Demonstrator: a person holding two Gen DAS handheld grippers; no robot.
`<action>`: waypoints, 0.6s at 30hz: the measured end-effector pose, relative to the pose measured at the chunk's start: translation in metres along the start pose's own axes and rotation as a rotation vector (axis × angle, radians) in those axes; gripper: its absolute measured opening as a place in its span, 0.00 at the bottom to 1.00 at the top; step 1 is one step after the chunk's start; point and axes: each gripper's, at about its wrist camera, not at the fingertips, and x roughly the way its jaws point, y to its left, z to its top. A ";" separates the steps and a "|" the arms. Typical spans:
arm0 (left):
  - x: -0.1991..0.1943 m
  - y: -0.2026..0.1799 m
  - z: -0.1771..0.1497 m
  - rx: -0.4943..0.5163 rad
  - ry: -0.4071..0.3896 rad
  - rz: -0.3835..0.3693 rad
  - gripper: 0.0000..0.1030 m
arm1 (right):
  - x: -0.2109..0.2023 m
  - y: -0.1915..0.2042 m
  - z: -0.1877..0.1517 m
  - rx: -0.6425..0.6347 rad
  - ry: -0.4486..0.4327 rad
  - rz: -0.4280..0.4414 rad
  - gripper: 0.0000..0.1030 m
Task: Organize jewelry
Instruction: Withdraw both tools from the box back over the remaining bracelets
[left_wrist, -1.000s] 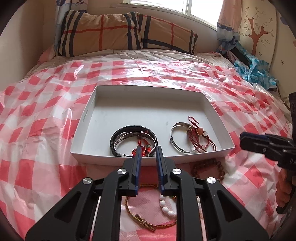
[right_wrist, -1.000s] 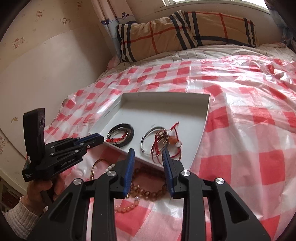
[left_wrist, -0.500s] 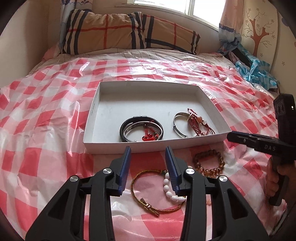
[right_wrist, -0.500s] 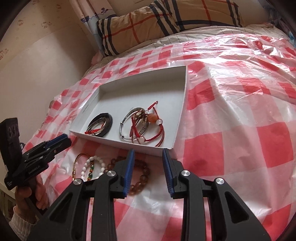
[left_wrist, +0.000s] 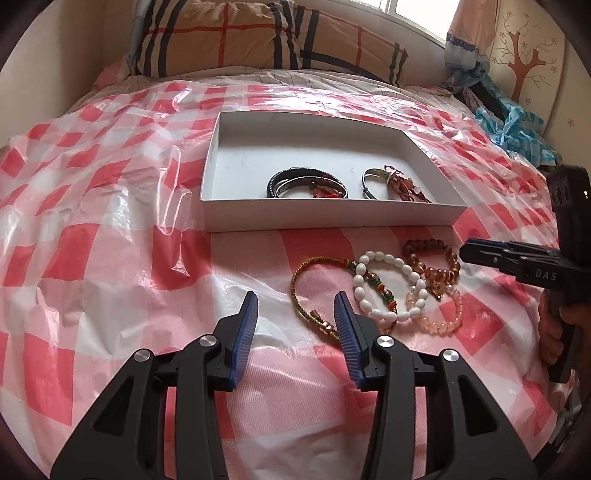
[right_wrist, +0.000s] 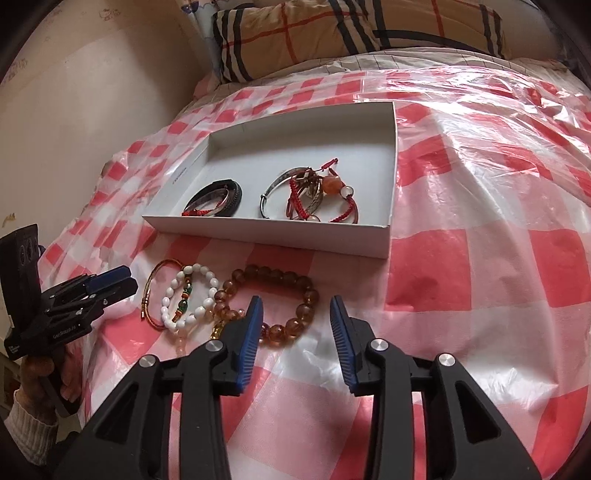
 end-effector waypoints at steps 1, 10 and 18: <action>0.000 -0.003 0.000 0.016 0.001 -0.001 0.40 | 0.002 0.001 0.002 -0.010 0.003 -0.012 0.37; 0.012 -0.031 0.022 0.108 0.014 0.057 0.43 | 0.021 0.008 -0.003 -0.105 0.065 -0.152 0.43; 0.038 -0.019 0.015 0.122 0.120 0.105 0.44 | -0.010 -0.012 -0.022 -0.067 0.062 -0.203 0.43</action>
